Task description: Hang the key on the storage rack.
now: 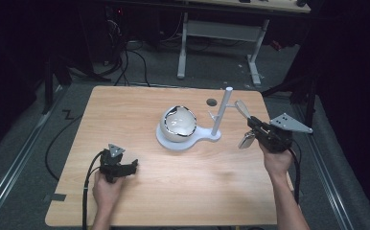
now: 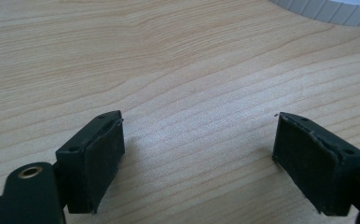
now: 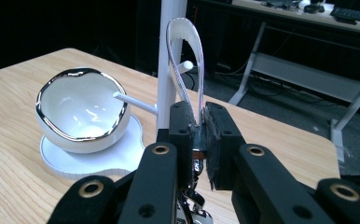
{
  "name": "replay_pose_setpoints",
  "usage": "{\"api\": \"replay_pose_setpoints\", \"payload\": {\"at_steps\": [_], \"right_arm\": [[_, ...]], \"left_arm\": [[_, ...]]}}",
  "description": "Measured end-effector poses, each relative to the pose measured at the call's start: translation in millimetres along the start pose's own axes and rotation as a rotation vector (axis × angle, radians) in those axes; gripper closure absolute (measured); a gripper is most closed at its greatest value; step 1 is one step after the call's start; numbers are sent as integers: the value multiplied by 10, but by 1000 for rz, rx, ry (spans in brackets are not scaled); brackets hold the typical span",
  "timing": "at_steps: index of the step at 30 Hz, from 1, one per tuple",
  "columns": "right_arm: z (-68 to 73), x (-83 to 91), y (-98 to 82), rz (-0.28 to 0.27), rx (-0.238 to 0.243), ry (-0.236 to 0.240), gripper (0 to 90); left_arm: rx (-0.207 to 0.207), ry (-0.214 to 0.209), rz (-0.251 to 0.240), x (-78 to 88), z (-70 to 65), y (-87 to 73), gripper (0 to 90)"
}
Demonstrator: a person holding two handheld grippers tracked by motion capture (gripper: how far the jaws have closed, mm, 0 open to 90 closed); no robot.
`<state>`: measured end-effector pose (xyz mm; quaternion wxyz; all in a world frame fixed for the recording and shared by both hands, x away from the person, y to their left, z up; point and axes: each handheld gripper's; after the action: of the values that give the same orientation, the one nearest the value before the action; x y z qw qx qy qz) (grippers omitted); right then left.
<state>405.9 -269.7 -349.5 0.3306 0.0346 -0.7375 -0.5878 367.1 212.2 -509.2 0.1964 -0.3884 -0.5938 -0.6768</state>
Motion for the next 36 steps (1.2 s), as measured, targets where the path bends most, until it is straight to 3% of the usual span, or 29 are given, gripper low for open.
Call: {"api": "replay_pose_setpoints", "payload": {"at_steps": [22,36], "right_arm": [[-19,-275,-106,56,-34,12,823],[-1,-391,-126,82,-26,11,822]], "left_arm": [[0,0,0,0,0,0,169],[-2,1,0,0,-2,0,168]]}}
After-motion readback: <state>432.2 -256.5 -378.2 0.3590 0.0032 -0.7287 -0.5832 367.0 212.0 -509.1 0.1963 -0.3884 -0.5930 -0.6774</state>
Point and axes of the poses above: each handheld gripper's, and its own axes: x roughly backward along the jaws, y roughly out of its top, z roughly to its left, and after that the axes turned 7 degrees about z, right-handed
